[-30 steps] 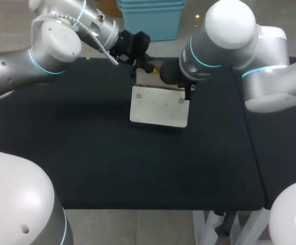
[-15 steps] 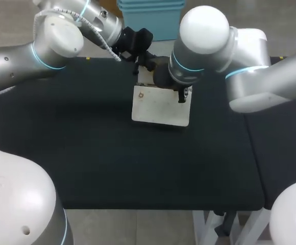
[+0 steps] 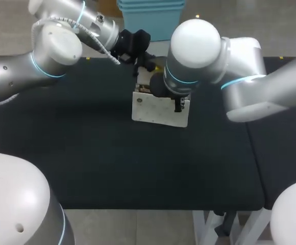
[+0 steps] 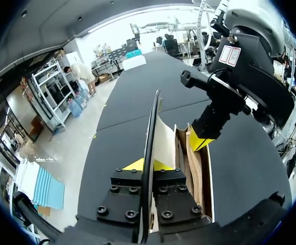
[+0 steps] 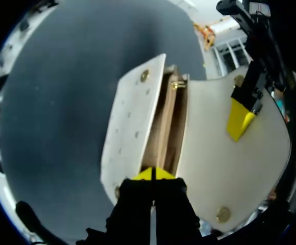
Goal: Pick up the bag, open it, inspect its contents, close it, and place it on the opposite side
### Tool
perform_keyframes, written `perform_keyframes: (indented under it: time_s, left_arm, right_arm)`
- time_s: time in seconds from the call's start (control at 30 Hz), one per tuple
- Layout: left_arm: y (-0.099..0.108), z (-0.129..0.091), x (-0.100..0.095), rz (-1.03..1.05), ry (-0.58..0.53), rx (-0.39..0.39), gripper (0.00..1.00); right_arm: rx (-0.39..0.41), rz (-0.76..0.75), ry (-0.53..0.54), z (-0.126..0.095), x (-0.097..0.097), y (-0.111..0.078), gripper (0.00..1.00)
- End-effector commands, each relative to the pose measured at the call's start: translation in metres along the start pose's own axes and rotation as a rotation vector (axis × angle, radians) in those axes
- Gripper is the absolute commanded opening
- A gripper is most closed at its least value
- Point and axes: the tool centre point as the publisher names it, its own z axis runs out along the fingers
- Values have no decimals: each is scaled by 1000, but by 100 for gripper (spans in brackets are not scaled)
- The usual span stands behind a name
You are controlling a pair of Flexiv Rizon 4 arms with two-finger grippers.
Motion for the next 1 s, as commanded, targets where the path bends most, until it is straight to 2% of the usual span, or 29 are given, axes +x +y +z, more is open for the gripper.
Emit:
perform_keyframes:
  time_s: [0.03, 0.2, 0.37, 0.67, 1.0]
  left_arm:
    - [-2, -5, 10, 19, -23, 21, 0]
    - [-7, -10, 14, 48, -34, 31, 0]
    - [-9, -11, 15, 52, -42, 34, 0]
    - [-8, -14, 11, 35, -67, 43, 0]
    - [-5, -13, 13, 36, -58, 78, 0]
  right_arm:
    - [5, 8, -37, 2, -2, 1, 0]
    - [21, 8, -80, -2, -15, 0, 0]
    - [37, 4, -83, 3, -23, -2, 0]
    - [51, 28, -47, 16, -14, -9, 0]
    - [34, 39, -30, 24, -6, -7, 0]
